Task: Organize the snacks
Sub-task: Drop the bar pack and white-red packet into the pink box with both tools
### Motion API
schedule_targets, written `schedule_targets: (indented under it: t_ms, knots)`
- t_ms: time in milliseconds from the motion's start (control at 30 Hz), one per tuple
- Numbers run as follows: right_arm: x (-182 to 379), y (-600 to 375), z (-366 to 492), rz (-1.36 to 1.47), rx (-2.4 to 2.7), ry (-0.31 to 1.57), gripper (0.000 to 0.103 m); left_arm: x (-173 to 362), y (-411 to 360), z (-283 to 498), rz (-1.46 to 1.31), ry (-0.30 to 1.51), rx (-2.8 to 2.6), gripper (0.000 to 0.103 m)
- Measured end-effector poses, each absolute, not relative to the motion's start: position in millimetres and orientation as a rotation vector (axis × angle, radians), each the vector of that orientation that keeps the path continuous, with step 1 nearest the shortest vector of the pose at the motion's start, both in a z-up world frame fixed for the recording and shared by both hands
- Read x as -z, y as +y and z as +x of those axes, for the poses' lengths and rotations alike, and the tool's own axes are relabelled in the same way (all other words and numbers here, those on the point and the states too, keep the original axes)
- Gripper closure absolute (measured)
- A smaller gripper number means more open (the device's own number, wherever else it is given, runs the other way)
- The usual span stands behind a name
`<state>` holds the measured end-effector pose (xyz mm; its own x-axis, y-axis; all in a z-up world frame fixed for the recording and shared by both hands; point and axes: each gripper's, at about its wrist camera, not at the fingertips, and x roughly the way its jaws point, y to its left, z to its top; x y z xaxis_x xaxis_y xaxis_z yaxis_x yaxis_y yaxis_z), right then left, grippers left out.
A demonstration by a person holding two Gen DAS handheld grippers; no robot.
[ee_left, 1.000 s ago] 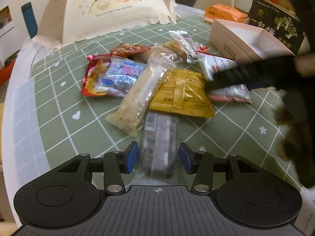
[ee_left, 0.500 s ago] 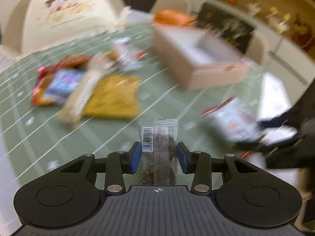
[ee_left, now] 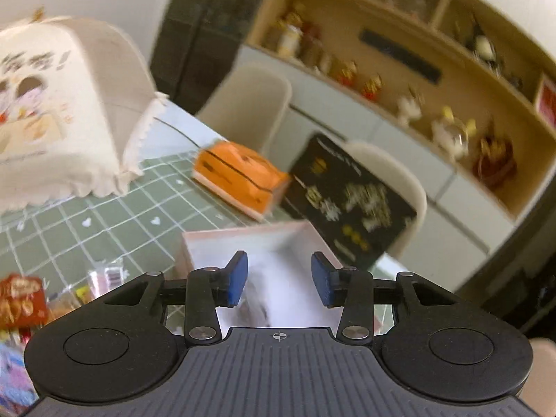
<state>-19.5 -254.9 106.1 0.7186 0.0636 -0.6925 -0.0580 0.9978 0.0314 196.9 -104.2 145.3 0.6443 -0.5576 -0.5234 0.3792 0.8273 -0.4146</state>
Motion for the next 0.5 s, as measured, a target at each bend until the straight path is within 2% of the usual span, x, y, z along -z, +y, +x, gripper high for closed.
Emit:
schedule_targets:
  t_ms: [167,233,333,500]
  knots:
    - [-135.4,-260.6,45.8,0.006,-0.009,0.661,0.037,-121.3,-61.6,190.4,-0.347,0.733,0.431,0.058]
    - [-134.3,-267.9,89.5,0.068,-0.034,0.676,0.024,-110.5,-44.1,187.5,-0.308,0.764,0.382,0.058]
    - [-121.1,-286.1,134.5,0.119,-0.006,0.702,0.024,-100.6,-8.1,176.1,-0.242,0.777,0.321,0.058]
    - [-86.1,-314.4,161.1,-0.003,0.208,0.712,0.024,-88.1,26.3,188.9,-0.203,0.786,0.287,0.058]
